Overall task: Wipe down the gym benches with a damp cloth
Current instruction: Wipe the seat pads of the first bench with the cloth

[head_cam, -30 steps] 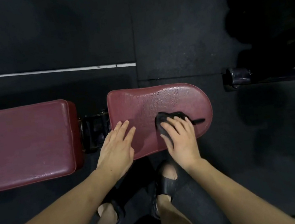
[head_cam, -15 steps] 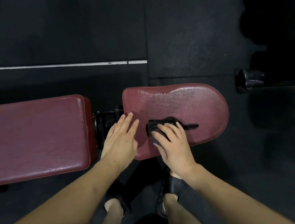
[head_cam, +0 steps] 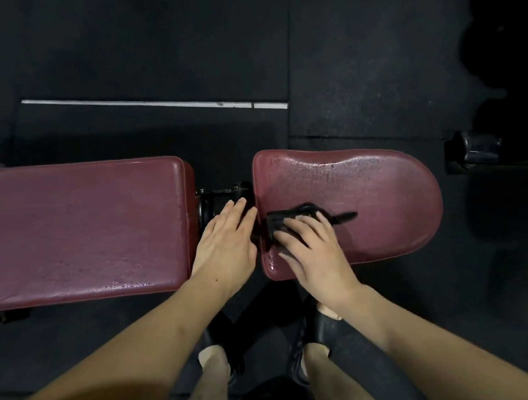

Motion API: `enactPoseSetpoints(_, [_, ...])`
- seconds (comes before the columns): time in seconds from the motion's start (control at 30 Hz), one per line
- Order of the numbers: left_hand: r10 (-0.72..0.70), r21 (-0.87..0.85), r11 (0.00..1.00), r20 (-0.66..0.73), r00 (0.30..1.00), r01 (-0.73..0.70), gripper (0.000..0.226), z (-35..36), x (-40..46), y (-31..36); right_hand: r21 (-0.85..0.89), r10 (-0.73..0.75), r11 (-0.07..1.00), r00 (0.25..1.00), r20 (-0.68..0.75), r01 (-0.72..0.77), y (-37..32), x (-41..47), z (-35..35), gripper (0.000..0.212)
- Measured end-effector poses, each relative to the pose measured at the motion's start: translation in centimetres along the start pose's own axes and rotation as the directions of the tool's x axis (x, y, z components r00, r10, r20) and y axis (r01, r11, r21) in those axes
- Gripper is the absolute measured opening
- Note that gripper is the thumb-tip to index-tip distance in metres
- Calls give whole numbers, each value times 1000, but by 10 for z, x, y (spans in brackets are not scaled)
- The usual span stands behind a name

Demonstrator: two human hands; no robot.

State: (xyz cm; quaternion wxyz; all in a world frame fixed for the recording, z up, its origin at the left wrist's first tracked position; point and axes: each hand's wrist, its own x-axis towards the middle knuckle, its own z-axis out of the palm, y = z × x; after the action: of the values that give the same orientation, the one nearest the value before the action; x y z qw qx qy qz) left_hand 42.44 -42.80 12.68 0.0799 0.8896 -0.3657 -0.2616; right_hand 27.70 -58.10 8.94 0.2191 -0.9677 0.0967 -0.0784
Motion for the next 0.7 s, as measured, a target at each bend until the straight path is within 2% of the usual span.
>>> enactPoseSetpoints(0.07, [-21, -6, 1000, -6, 1000, 21, 62, 2, -5, -7, -17, 2, 1000, 999, 33, -1, 2, 13, 3, 32])
enactPoseSetpoints(0.17, [-16, 4, 1000, -6, 1000, 16, 62, 0, -8, -16, -34, 63, 997, 998, -26, -64, 3, 81, 13, 29])
enactPoseSetpoints(0.3, [-5, 31, 1000, -29, 1000, 6, 61, -8, -14, -27, -93, 100, 991, 995, 1, -100, -4, 130, 21, 33])
enactPoseSetpoints(0.37, [-18, 34, 999, -23, 1000, 18, 61, -11, -17, -33, -75, 99, 992, 995, -10, -99, -10, 112, 20, 29])
enactPoseSetpoints(0.43, [-38, 17, 999, -15, 999, 38, 60, -13, -21, -36, -57, 39, 998, 999, 4, -39, -24, 73, 20, 28])
enactPoseSetpoints(0.57, [-88, -42, 995, 18, 996, 89, 60, -20, -45, -31, -30, -96, 994, 977, 190, 104, -52, -6, 14, 30])
enactPoseSetpoints(0.7, [-152, -79, 985, 64, 986, 156, 59, -50, -79, -22, -8, -14, 1000, 919, 394, 19, -63, -44, -11, 33])
